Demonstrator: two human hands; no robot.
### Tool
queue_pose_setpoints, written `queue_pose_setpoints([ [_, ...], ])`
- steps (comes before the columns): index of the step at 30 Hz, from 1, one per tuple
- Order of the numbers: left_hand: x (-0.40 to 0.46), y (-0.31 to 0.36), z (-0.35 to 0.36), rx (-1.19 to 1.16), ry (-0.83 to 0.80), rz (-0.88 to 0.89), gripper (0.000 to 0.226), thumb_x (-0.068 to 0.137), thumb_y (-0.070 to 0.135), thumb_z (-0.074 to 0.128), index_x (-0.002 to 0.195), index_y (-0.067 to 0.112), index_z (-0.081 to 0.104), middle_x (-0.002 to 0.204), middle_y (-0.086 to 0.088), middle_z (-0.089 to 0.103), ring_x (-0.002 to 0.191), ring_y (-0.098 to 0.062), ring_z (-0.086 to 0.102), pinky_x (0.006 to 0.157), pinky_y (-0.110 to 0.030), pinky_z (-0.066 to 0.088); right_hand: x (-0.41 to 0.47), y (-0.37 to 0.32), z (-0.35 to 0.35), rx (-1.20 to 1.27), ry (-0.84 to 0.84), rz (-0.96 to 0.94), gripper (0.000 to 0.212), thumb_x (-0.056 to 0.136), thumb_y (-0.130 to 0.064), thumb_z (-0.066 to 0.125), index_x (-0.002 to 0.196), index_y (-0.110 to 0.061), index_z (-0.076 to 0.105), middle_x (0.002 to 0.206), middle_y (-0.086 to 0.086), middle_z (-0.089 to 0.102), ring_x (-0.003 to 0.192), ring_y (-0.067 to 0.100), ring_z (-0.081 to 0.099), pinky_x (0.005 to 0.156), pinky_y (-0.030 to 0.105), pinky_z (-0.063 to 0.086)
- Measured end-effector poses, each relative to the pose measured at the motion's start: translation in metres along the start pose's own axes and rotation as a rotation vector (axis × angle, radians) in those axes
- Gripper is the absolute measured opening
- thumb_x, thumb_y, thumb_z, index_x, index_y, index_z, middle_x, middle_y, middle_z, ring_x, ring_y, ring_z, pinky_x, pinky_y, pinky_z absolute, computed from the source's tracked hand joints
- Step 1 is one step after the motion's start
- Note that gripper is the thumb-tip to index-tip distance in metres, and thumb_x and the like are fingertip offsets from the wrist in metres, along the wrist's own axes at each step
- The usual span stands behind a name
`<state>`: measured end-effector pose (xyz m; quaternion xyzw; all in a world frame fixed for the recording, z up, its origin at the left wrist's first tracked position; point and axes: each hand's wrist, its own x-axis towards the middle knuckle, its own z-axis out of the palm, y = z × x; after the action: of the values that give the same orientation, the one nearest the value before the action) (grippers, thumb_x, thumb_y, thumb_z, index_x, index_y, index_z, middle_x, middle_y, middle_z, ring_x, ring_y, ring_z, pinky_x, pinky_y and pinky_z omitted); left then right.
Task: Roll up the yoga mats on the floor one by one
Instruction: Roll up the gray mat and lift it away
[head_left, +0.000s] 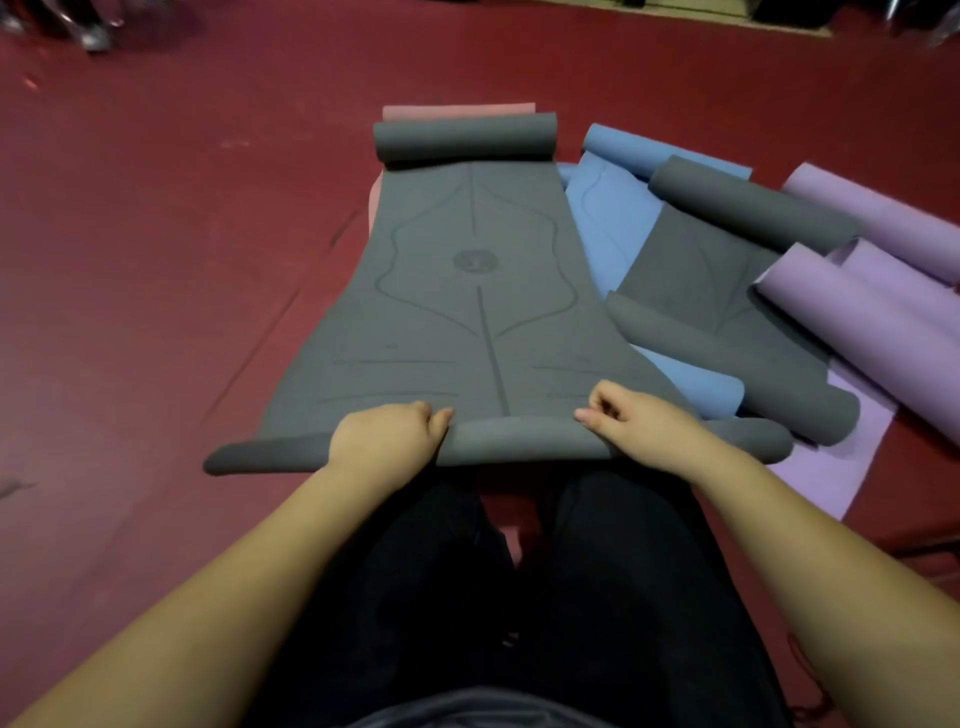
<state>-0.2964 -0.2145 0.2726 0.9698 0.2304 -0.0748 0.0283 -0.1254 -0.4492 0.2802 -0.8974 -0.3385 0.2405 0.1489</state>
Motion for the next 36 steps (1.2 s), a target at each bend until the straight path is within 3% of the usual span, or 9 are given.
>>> queue_pose_setpoints([
  [3, 0.001, 0.004, 0.014, -0.039, 0.082, -0.020, 0.035, 0.101, 0.048, 0.040, 0.098, 0.016, 0.053, 0.106, -0.008, 0.064, 0.104, -0.032, 0.060, 0.073, -0.039, 0.043, 0.004, -0.001, 0.004, 0.007, -0.057, 0.011, 0.035, 0.095, -0.053, 0.052, 0.081, -0.022, 0.047, 0.072, -0.004, 0.056, 0.071, 0.014, 0.052, 0.068, 0.034, 0.039],
  [6, -0.003, 0.004, 0.021, 0.026, 0.287, 0.126, 0.029, 0.090, 0.039, 0.066, 0.080, 0.012, 0.061, 0.085, -0.008, 0.058, 0.086, -0.033, 0.058, 0.064, -0.040, 0.045, 0.008, 0.002, 0.009, -0.002, -0.066, 0.023, 0.037, 0.092, -0.054, 0.057, 0.077, -0.020, 0.050, 0.074, -0.003, 0.060, 0.073, 0.015, 0.053, 0.067, 0.033, 0.039],
  [11, -0.020, -0.004, 0.031, 0.074, 0.521, 0.269, 0.045, 0.091, 0.053, 0.044, 0.068, 0.015, 0.054, 0.071, -0.005, 0.052, 0.072, -0.030, 0.051, 0.065, -0.040, 0.037, 0.011, 0.006, 0.013, 0.002, -0.046, 0.046, 0.041, 0.088, -0.055, 0.063, 0.070, -0.020, 0.051, 0.076, -0.002, 0.061, 0.073, 0.016, 0.054, 0.068, 0.033, 0.041],
  [17, -0.029, -0.011, 0.042, 0.233, 0.480, 0.359, 0.058, 0.078, 0.070, 0.038, 0.073, 0.014, 0.053, 0.072, -0.005, 0.051, 0.066, -0.028, 0.049, 0.059, -0.038, 0.036, 0.013, 0.005, 0.021, -0.237, 0.107, -0.069, 0.043, 0.089, -0.060, 0.057, 0.064, -0.025, 0.052, 0.081, -0.007, 0.051, 0.092, 0.016, 0.047, 0.084, 0.033, 0.038],
  [21, -0.015, -0.016, 0.039, 0.151, 0.438, 0.443, 0.054, 0.081, 0.064, 0.037, 0.066, 0.016, 0.055, 0.065, -0.003, 0.055, 0.058, -0.028, 0.056, 0.051, -0.033, 0.040, 0.000, 0.008, 0.028, -0.200, 0.284, -0.177, 0.054, 0.088, -0.069, 0.035, 0.060, -0.024, 0.047, 0.066, -0.007, 0.041, 0.084, 0.023, 0.055, 0.063, 0.033, 0.035],
  [23, -0.008, -0.018, 0.036, 0.104, 0.420, 0.461, 0.054, 0.082, 0.063, 0.037, 0.062, 0.017, 0.055, 0.060, -0.001, 0.057, 0.056, -0.026, 0.059, 0.049, -0.030, 0.042, -0.009, 0.013, 0.033, -0.272, 0.354, -0.249, 0.055, 0.086, -0.070, 0.030, 0.063, -0.023, 0.051, 0.067, -0.006, 0.048, 0.080, 0.024, 0.058, 0.060, 0.033, 0.036],
  [26, -0.001, -0.015, 0.029, 0.089, 0.423, 0.429, 0.054, 0.082, 0.063, 0.040, 0.056, 0.018, 0.056, 0.057, 0.001, 0.060, 0.057, -0.026, 0.061, 0.049, -0.030, 0.042, -0.018, 0.019, 0.039, -0.359, 0.391, -0.225, 0.048, 0.090, -0.065, 0.042, 0.076, -0.021, 0.057, 0.078, -0.002, 0.062, 0.084, 0.024, 0.060, 0.062, 0.036, 0.045],
  [30, -0.007, -0.007, 0.029, 0.113, 0.441, 0.337, 0.050, 0.079, 0.061, 0.054, 0.058, 0.016, 0.059, 0.062, -0.003, 0.061, 0.061, -0.029, 0.060, 0.052, -0.033, 0.042, -0.023, 0.020, 0.044, -0.478, 0.483, -0.232, 0.049, 0.090, -0.058, 0.035, 0.066, -0.019, 0.052, 0.064, 0.002, 0.055, 0.068, 0.029, 0.058, 0.053, 0.036, 0.043],
  [36, -0.018, -0.005, 0.031, 0.223, 0.423, 0.156, 0.057, 0.089, 0.059, 0.033, 0.064, 0.016, 0.060, 0.072, -0.007, 0.055, 0.074, -0.031, 0.054, 0.066, -0.039, 0.036, -0.016, 0.008, 0.045, -0.516, 0.433, -0.148, 0.053, 0.094, -0.049, 0.025, 0.068, -0.017, 0.058, 0.070, 0.005, 0.062, 0.075, 0.032, 0.061, 0.066, 0.039, 0.042],
])
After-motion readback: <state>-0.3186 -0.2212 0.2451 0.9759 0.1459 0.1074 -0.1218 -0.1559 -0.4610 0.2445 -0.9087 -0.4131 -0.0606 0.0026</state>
